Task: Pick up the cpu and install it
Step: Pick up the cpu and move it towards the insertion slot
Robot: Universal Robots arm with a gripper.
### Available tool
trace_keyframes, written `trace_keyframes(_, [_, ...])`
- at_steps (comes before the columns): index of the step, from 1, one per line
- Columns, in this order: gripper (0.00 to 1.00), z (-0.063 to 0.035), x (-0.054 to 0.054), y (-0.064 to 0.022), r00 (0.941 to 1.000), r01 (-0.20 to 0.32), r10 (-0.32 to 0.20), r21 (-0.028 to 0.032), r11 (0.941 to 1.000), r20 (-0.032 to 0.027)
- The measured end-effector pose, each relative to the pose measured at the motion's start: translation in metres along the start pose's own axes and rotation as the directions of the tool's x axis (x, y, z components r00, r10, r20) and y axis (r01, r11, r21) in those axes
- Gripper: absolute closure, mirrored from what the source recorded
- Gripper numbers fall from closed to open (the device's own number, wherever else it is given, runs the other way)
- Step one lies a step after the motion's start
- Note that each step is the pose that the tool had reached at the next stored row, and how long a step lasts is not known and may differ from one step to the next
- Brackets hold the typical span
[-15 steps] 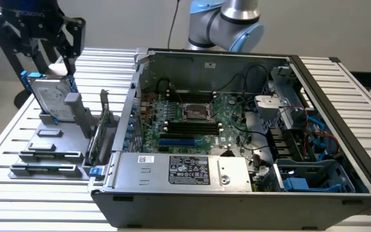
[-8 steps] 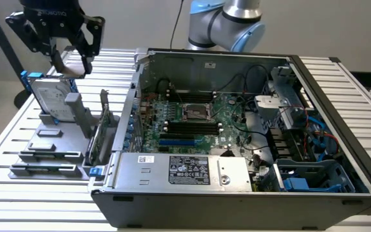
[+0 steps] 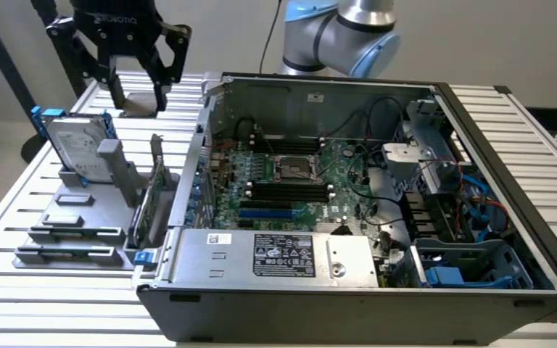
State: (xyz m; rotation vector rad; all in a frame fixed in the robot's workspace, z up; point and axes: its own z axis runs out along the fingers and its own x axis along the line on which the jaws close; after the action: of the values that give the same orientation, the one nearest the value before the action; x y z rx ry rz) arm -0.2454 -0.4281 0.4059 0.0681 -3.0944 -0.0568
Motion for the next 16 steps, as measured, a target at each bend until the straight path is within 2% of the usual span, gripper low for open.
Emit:
trace_keyframes(10, [0.46,-0.002,-0.046,0.0,1.0,0.0,0.0,0.0,1.0,0.0001])
trace_keyframes(16, [0.46,-0.0023,-0.073,0.0038,1.0,0.0,0.0,0.0001,1.0,-0.0001])
